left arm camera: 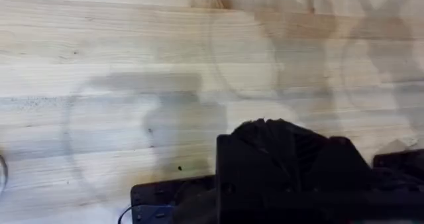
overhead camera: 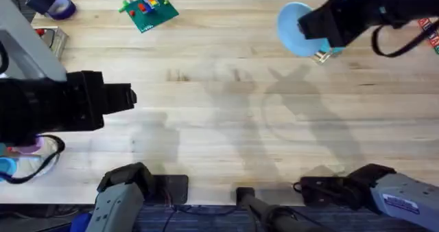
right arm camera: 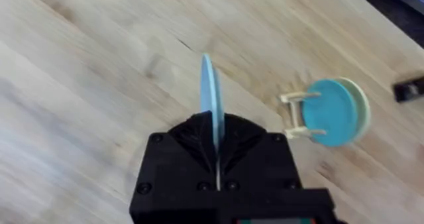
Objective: Pick up the plates from the table one by one and place each into a slot on the dish rack.
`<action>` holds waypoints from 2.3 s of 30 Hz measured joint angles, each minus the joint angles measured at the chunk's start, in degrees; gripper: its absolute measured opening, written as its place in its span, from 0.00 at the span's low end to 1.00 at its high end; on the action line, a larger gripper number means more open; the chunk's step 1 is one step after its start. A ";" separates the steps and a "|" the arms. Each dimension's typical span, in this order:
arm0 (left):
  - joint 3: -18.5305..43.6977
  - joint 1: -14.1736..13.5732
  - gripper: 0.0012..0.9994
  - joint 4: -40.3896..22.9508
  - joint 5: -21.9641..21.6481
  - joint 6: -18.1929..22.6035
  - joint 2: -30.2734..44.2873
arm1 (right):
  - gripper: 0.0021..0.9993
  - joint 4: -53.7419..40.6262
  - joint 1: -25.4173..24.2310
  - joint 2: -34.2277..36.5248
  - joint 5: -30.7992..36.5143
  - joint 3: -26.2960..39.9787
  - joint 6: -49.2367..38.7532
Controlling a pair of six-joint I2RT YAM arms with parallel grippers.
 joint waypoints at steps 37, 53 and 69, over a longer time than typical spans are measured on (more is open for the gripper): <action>0.01 0.00 0.99 -0.06 0.28 3.95 0.00 | 0.03 -1.84 -0.79 -0.66 10.22 0.00 -14.43; 0.00 0.00 0.99 -0.06 0.29 3.95 0.01 | 0.03 -7.13 -19.46 -0.66 -5.21 1.79 -23.18; 0.02 0.00 0.99 -0.06 0.28 3.96 0.00 | 0.03 -4.42 -28.20 -0.66 -6.48 1.81 -29.13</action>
